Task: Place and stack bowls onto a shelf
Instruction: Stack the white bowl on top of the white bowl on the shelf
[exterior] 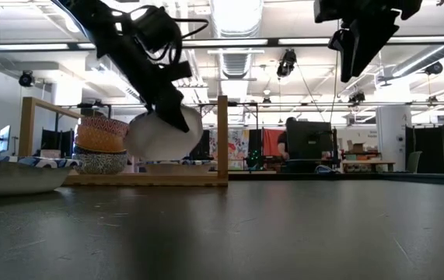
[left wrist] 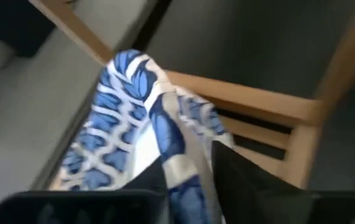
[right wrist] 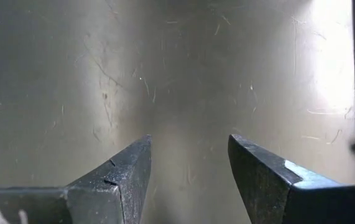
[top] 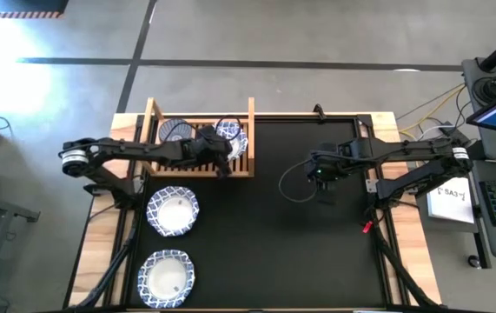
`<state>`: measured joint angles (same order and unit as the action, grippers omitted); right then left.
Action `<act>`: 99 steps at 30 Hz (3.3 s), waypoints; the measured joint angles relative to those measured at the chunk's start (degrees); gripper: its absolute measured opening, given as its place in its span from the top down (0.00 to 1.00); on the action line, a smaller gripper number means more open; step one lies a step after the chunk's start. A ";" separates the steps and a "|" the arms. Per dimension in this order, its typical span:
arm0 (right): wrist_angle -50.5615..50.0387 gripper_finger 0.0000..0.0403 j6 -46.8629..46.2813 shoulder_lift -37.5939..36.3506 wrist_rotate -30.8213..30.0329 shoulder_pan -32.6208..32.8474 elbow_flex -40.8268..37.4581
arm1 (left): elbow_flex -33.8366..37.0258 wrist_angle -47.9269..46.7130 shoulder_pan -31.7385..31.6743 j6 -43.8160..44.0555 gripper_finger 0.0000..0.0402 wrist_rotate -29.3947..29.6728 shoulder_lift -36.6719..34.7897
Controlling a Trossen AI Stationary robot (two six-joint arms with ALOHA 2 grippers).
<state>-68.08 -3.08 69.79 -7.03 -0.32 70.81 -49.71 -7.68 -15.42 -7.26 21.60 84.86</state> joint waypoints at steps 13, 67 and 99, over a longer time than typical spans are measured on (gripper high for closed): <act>0.01 0.50 0.71 -0.03 -0.02 0.00 0.00 | 0.02 5.52 -0.24 -2.79 0.60 4.95 2.91; 1.13 0.50 0.71 -0.03 -0.02 0.02 -0.21 | 0.66 -15.14 2.25 5.88 0.60 -17.95 -2.69; 1.52 0.50 0.10 -0.03 -0.02 0.02 -0.35 | 1.53 -17.68 2.62 3.59 0.60 -8.56 -0.85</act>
<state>-66.57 -2.99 69.76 -7.05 -0.30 70.46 -48.18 -25.36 -12.79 -3.67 13.04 84.01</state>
